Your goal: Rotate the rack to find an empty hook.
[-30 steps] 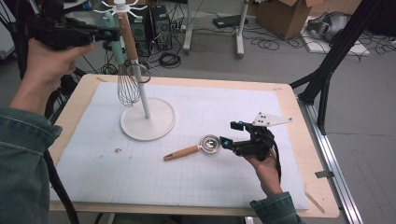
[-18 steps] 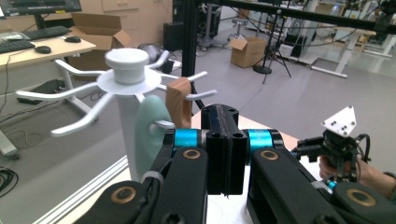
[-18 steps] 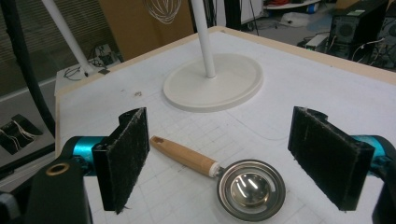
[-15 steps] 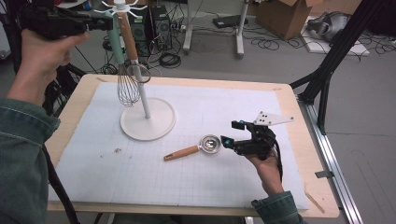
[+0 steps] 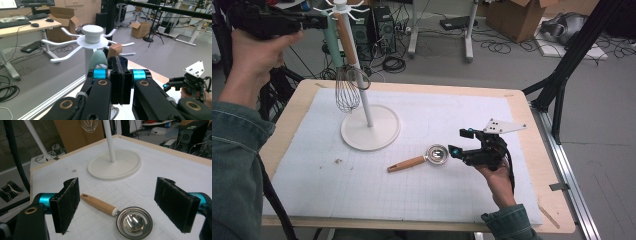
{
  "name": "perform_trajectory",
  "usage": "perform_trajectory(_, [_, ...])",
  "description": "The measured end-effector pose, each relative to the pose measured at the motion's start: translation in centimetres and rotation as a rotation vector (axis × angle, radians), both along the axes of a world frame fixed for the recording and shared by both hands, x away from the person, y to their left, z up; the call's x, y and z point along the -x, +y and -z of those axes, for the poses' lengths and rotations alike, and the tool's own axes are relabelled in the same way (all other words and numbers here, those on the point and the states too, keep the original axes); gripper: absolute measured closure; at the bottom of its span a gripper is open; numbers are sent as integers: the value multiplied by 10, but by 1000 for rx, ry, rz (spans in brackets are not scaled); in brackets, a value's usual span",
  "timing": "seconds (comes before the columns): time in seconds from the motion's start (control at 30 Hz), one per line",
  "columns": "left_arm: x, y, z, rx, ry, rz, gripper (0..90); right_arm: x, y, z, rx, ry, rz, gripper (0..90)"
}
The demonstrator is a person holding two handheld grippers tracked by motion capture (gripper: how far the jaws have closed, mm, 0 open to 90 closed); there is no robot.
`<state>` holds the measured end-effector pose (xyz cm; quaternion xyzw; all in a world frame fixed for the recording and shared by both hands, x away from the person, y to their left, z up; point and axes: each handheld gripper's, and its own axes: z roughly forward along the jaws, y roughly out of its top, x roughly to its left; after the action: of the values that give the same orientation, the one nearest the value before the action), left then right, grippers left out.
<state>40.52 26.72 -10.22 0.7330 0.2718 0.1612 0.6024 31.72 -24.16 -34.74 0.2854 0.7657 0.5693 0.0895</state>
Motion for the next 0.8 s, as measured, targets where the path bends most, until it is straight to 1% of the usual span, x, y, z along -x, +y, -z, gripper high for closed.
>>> perform_trajectory(0.47, [-9,9,0,9,1,-40,896,0,-2,-2,-5,0,0,198])
perform_trajectory(0.53, [-9,10,0,3,2,-43,896,-1,-2,-2,-4,2,0,198])
perform_trajectory(0.67, [-7,13,0,-4,1,-38,895,-1,-2,-1,-2,-1,2,198])
perform_trajectory(0.8, [0,15,0,-18,-5,-20,885,-1,-2,0,5,3,5,198])
